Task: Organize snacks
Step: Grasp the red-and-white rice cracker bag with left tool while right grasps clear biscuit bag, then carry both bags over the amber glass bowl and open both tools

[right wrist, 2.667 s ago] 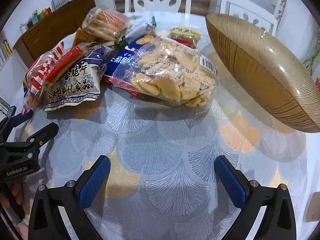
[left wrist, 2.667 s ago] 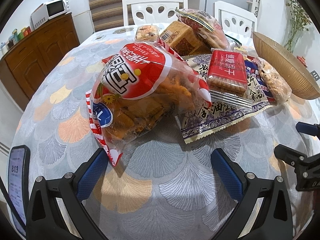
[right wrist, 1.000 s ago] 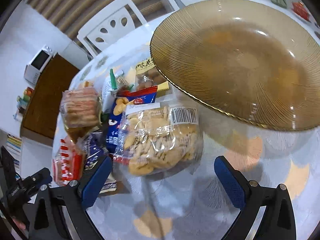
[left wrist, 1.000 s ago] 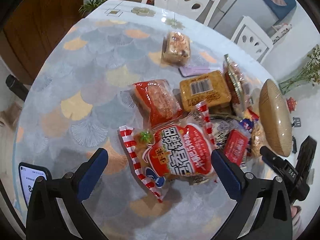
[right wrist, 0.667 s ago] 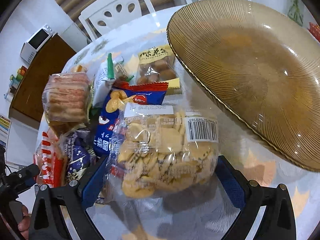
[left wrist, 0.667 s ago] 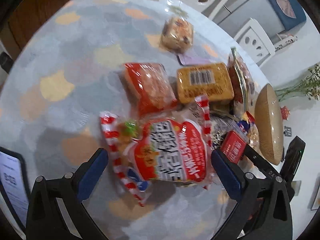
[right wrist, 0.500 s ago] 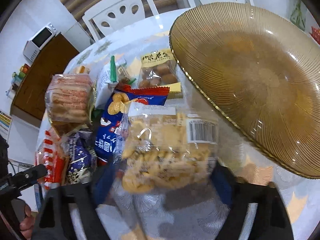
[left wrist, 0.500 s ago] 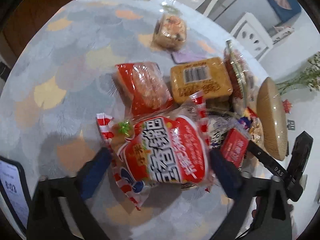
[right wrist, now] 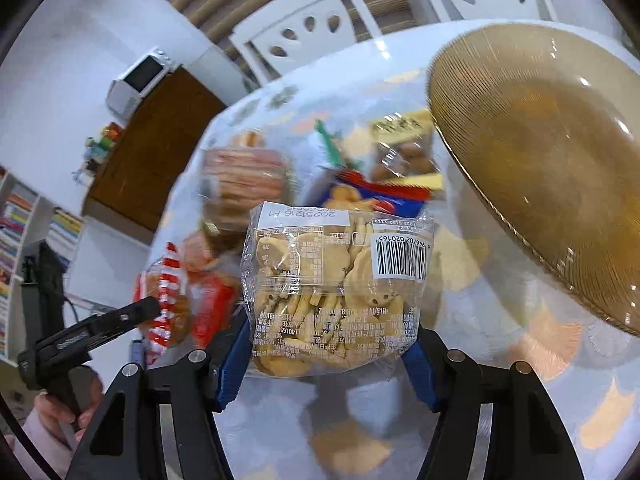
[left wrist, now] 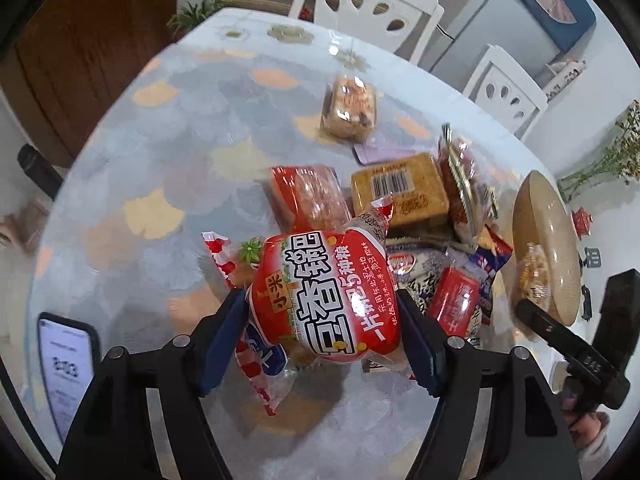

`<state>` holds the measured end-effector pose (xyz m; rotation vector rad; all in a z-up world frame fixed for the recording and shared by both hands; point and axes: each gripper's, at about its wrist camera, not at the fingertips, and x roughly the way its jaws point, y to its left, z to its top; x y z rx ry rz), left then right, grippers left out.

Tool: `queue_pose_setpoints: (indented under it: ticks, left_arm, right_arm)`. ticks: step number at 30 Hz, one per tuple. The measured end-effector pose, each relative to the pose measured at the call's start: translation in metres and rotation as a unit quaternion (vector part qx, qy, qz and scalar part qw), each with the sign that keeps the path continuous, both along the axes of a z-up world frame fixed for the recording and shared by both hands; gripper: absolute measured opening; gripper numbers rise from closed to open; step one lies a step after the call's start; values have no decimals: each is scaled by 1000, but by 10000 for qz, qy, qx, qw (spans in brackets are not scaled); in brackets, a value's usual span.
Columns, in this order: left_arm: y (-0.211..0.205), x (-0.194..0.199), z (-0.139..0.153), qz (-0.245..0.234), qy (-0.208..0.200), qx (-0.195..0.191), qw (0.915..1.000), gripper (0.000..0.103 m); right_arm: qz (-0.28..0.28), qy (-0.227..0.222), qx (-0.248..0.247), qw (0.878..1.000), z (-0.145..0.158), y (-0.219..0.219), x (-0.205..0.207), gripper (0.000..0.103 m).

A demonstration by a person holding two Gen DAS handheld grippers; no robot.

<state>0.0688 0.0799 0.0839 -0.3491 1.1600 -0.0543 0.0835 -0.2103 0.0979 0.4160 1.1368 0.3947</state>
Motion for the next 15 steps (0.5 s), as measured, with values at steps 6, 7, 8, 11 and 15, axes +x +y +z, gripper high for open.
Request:
queue_pose_setpoints:
  ticks: [6,7,8,11,15]
  left_arm:
    - [-10,15,42,62,-318,65,9995,72]
    - [-15,19,49,13,-376,88,9993,72]
    - [-23,25,60,-83,-461,103,9988,72]
    - [-44,37,82,-338,-669,157,9971,72]
    - [-90,61,102,-839,-916,180,9921,72]
  right_arm:
    - [-77,-243,217,9994,46,-21,13,65]
    - [-89,-292,220,9993,55,-26,14,65]
    - [-104,-347,202,9991,65,-32,18,65]
    - [-181,-460,180,9986,87,-53,25,65]
    - [-410,-529,163,9976,106,-84,32,66]
